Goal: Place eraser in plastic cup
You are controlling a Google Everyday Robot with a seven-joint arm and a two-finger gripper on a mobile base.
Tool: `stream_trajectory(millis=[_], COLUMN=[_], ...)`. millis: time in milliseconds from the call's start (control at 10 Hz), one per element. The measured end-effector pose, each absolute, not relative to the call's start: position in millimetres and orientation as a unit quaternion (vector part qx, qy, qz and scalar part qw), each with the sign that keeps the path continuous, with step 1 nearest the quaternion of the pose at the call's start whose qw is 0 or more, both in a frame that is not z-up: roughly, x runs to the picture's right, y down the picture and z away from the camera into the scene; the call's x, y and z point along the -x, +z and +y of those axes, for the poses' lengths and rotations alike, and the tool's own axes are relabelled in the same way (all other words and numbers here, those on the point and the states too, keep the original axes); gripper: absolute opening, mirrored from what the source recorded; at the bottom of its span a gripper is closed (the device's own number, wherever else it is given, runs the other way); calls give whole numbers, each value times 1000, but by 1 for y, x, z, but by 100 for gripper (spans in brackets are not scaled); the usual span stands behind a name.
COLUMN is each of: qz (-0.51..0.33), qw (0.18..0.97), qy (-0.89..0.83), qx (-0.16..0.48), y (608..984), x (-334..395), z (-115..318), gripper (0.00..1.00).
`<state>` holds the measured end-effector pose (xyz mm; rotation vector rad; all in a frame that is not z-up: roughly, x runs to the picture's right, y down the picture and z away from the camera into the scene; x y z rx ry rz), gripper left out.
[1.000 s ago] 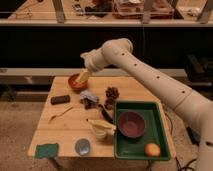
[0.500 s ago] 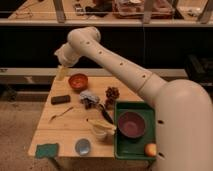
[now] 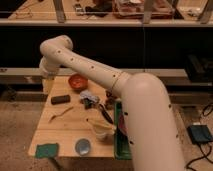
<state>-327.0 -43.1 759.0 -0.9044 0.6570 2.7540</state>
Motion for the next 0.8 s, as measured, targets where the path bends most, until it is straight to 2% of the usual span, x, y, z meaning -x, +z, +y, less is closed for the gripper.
stream_trajectory(millis=[400, 800], qz=[252, 227], qw=[53, -10], qy=[930, 949], qx=[264, 217], y=[812, 858], x=[336, 328], z=[-2, 2], gripper=[80, 80])
